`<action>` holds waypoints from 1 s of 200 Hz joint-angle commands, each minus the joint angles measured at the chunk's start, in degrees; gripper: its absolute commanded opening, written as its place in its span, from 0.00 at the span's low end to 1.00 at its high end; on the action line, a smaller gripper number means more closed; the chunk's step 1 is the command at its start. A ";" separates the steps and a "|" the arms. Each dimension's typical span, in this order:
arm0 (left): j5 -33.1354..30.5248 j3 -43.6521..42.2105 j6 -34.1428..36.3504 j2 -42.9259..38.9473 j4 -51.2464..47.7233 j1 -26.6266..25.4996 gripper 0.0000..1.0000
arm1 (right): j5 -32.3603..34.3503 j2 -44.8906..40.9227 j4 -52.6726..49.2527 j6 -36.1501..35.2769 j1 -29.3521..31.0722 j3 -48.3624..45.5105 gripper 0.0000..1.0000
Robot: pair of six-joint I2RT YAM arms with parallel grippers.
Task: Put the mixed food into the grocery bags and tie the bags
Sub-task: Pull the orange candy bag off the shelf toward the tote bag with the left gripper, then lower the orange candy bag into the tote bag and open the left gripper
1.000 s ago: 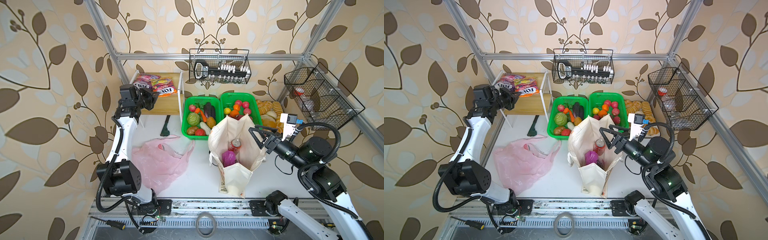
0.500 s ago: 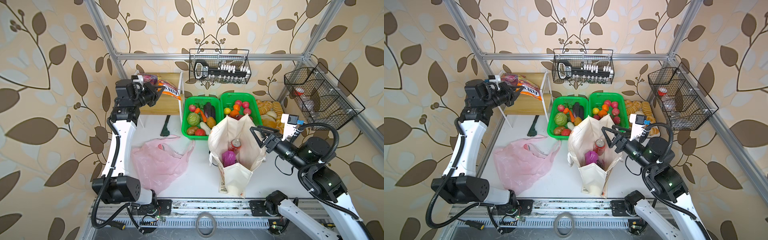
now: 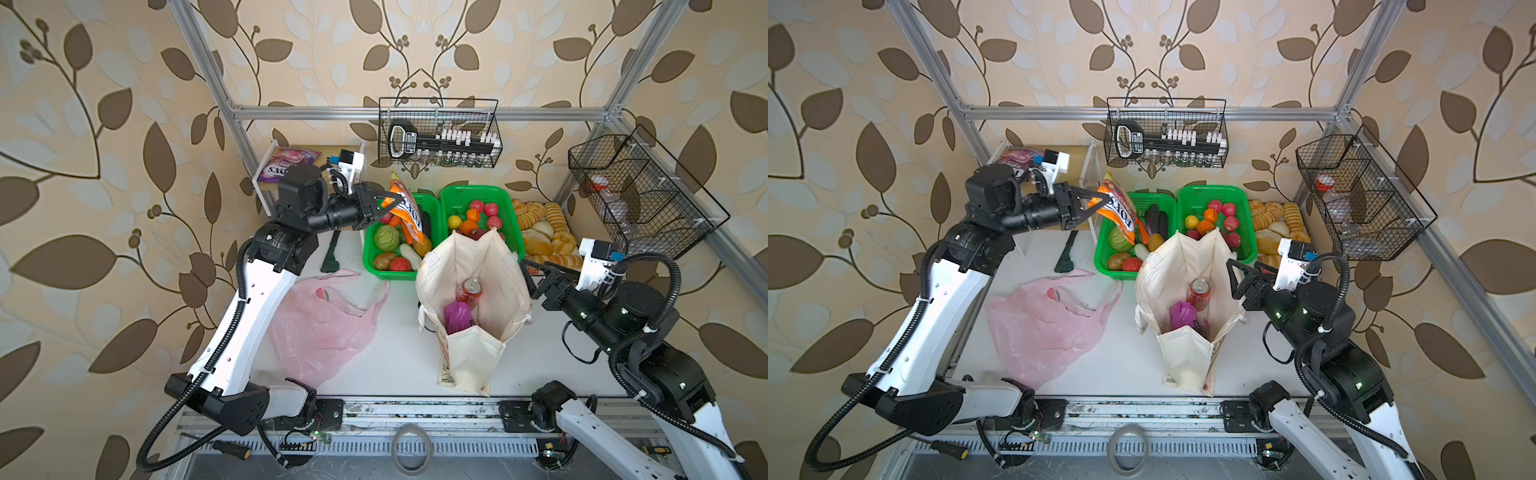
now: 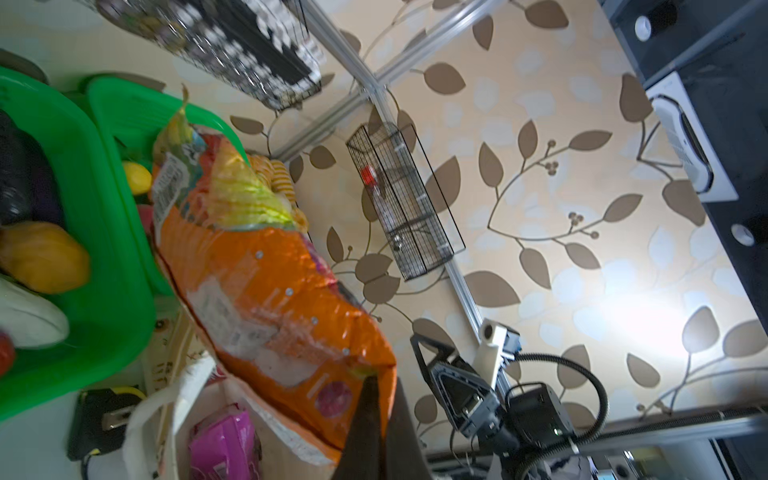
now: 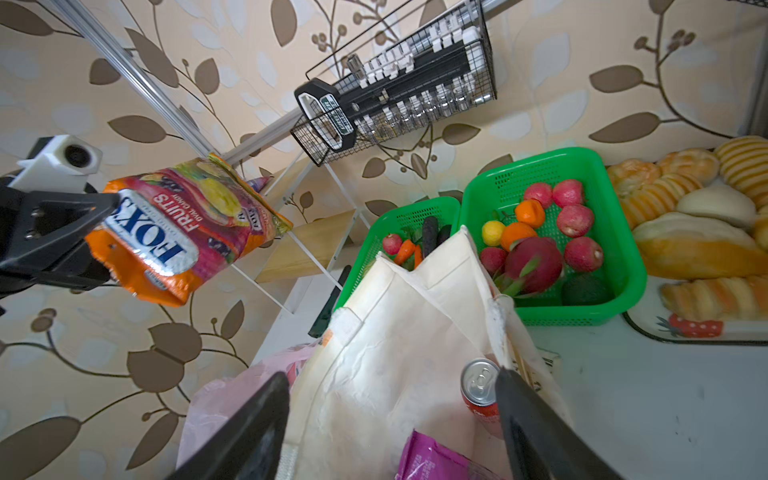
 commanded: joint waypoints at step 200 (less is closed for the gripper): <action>-6.52 -8.67 -0.06 19.65 -1.02 -26.59 0.19 | -9.02 3.41 -9.13 -1.49 -10.89 -8.42 0.81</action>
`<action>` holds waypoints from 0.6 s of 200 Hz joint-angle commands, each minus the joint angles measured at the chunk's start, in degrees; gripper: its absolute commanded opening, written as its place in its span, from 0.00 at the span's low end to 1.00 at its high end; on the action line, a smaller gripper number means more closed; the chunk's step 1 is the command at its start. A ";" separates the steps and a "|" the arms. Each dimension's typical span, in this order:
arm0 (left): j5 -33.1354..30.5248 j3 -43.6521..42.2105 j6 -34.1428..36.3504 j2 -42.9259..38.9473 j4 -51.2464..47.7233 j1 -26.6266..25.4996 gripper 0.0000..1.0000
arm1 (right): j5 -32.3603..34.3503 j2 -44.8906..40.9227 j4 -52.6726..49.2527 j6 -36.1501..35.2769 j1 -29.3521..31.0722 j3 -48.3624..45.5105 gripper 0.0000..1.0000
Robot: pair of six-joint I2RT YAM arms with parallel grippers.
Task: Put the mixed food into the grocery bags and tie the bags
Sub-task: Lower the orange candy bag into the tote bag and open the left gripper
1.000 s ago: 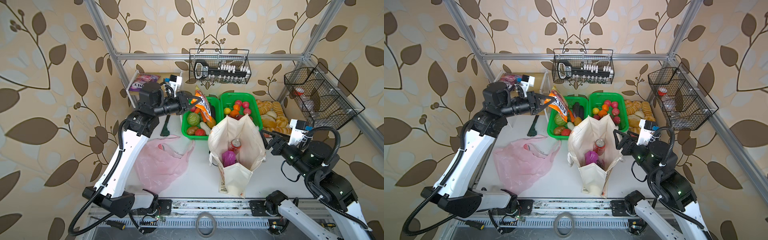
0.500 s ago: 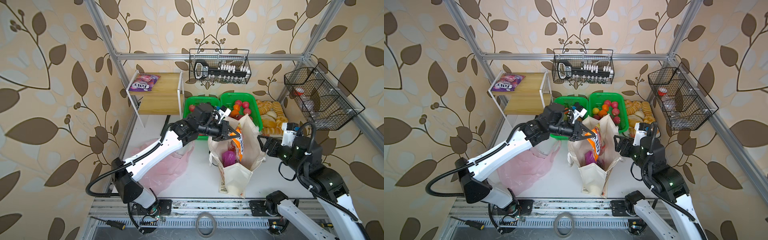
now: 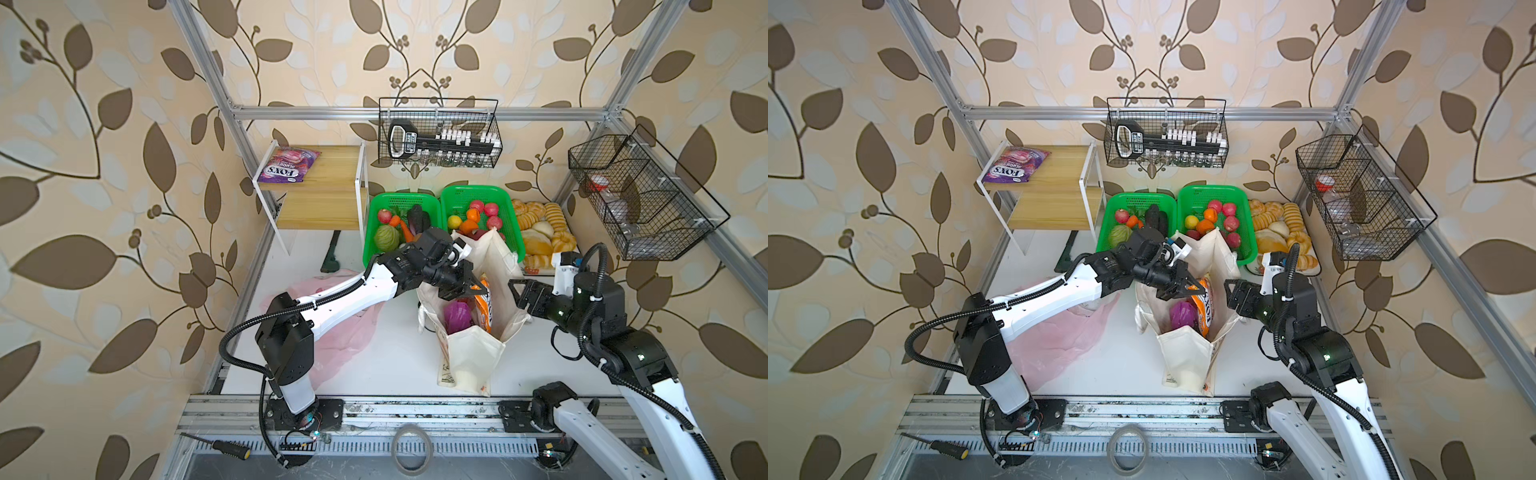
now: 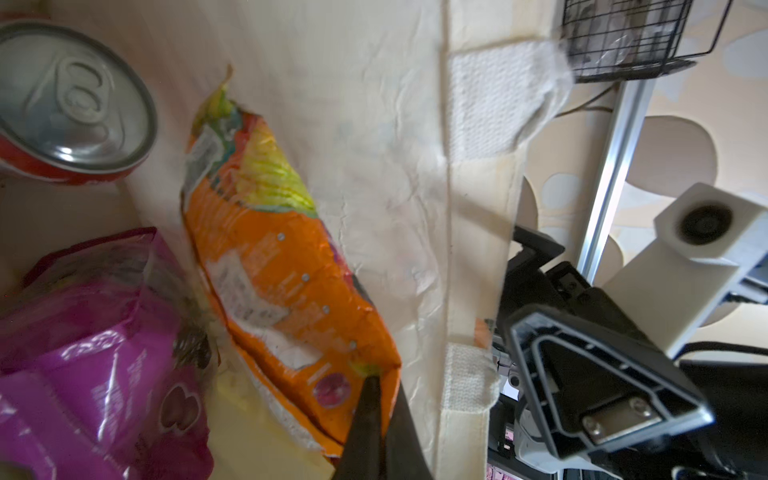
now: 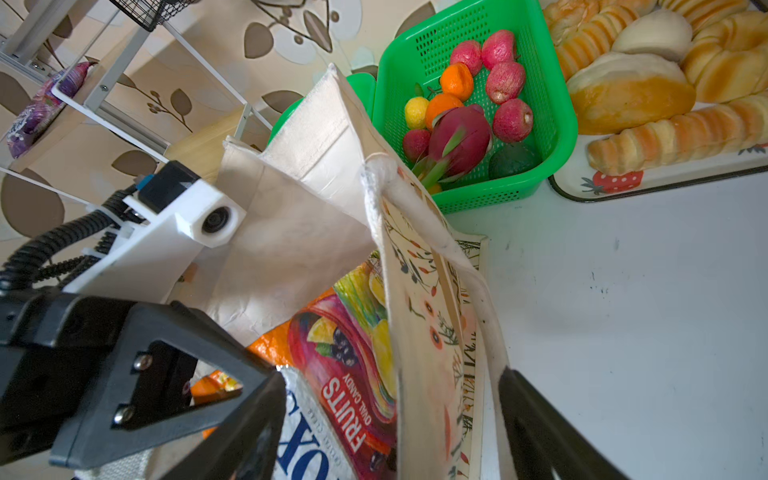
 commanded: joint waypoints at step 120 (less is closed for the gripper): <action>-34.94 -0.08 23.08 -25.06 -23.71 3.40 0.82 | -3.45 2.98 -1.40 -2.92 -2.30 3.20 0.81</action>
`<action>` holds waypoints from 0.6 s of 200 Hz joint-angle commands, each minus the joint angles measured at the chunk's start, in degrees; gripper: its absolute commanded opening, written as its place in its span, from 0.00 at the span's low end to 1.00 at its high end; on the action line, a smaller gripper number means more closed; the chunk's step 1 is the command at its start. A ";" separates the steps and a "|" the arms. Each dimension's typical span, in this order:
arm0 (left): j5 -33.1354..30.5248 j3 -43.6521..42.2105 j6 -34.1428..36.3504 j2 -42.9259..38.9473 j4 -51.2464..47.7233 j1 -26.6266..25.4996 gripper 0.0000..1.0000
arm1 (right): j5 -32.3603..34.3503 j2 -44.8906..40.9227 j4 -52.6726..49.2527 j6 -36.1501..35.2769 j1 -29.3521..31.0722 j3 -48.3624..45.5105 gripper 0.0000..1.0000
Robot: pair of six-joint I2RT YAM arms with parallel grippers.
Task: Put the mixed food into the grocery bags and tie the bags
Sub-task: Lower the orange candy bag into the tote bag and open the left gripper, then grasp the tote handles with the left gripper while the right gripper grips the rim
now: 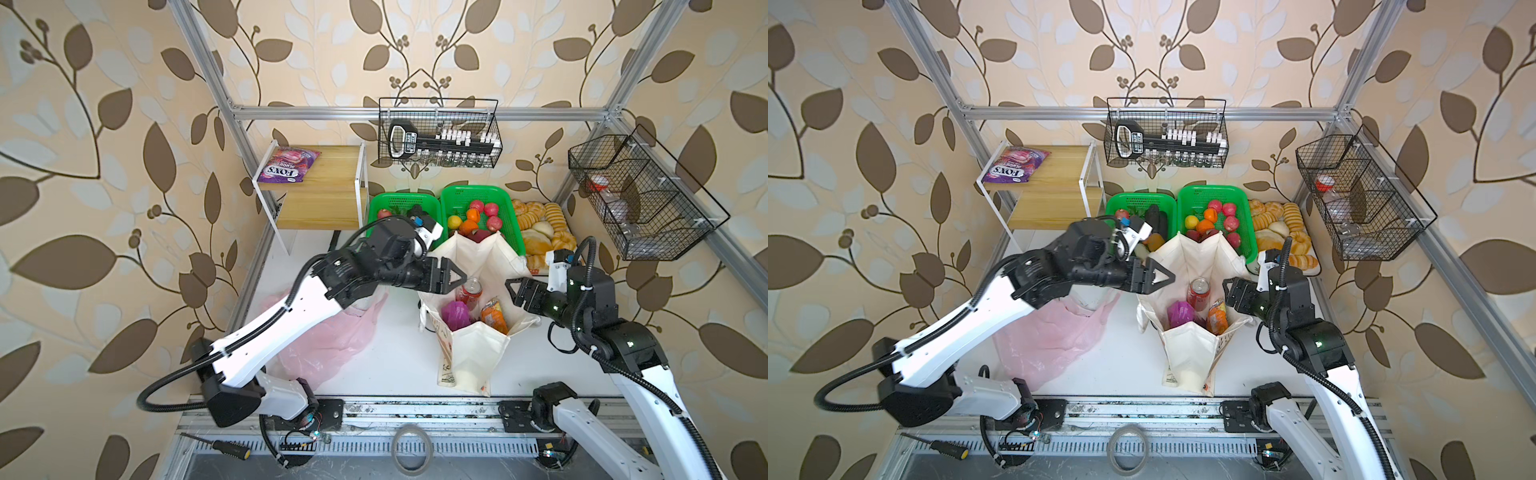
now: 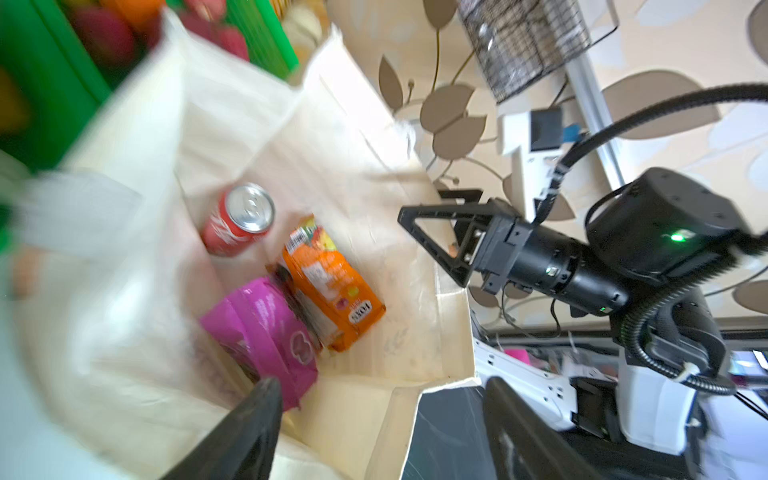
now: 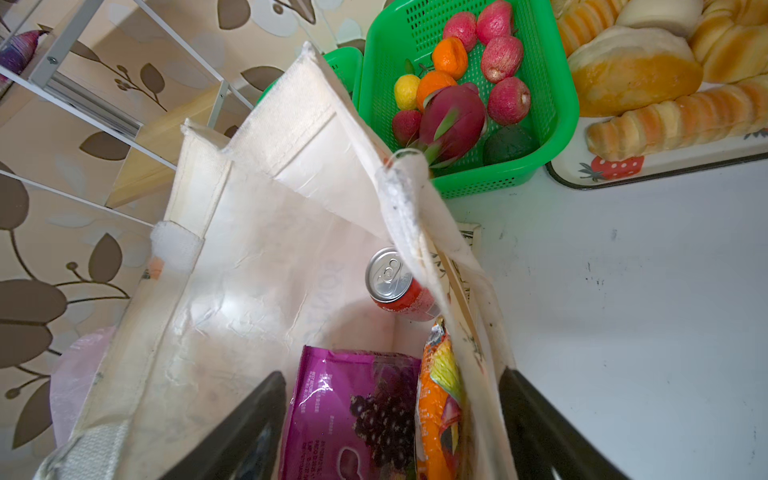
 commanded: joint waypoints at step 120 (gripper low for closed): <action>23.40 -15.12 -8.93 7.29 13.12 13.96 0.56 | 2.42 5.83 -5.05 -6.20 -1.96 5.61 0.66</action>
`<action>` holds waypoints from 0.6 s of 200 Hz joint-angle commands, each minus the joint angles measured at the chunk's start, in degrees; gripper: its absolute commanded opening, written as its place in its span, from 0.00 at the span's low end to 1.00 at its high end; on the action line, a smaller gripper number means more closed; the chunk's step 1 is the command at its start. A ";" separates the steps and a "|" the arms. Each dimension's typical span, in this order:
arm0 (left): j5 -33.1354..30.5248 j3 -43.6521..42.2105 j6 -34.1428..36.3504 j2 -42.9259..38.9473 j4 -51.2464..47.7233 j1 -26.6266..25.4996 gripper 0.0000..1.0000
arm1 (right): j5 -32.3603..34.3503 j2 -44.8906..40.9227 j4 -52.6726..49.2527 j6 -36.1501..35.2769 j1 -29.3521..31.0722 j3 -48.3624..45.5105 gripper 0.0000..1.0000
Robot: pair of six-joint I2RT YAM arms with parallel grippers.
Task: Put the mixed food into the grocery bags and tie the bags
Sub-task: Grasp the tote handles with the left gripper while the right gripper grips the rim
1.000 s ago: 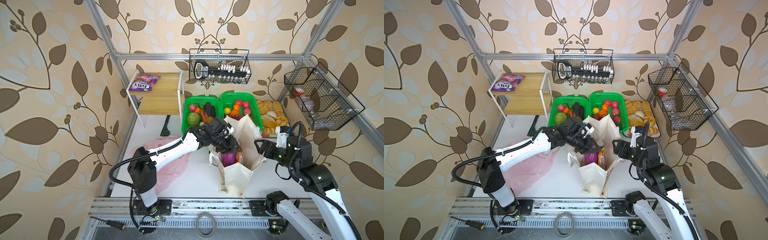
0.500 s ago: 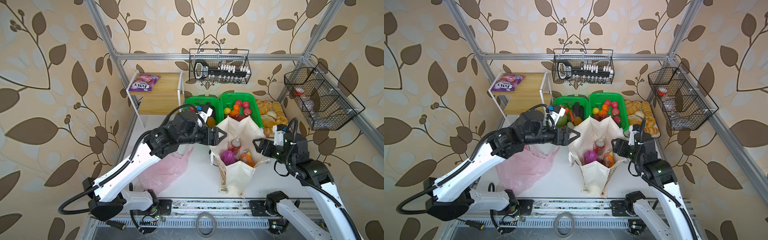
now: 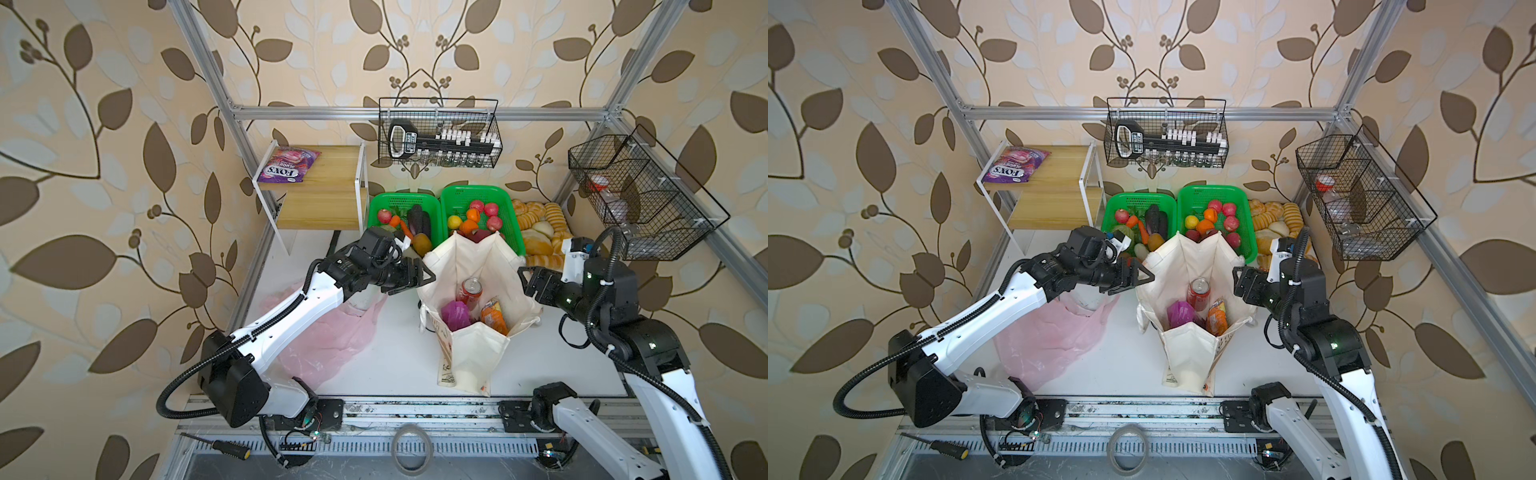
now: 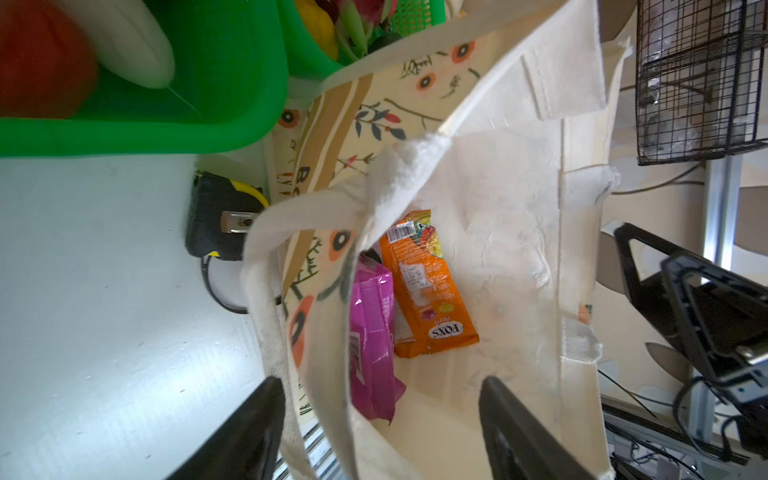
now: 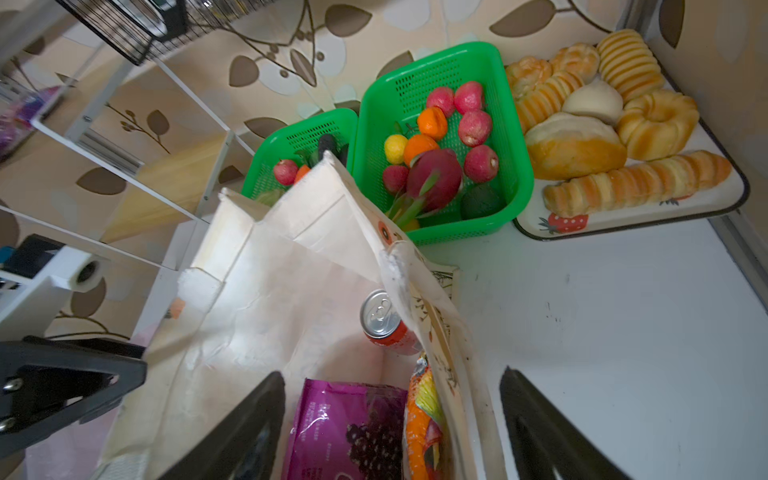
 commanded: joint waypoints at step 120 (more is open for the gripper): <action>7.04 12.47 -12.92 9.99 14.01 -11.37 0.00 | -1.86 2.42 4.52 -10.77 -22.44 -1.90 0.00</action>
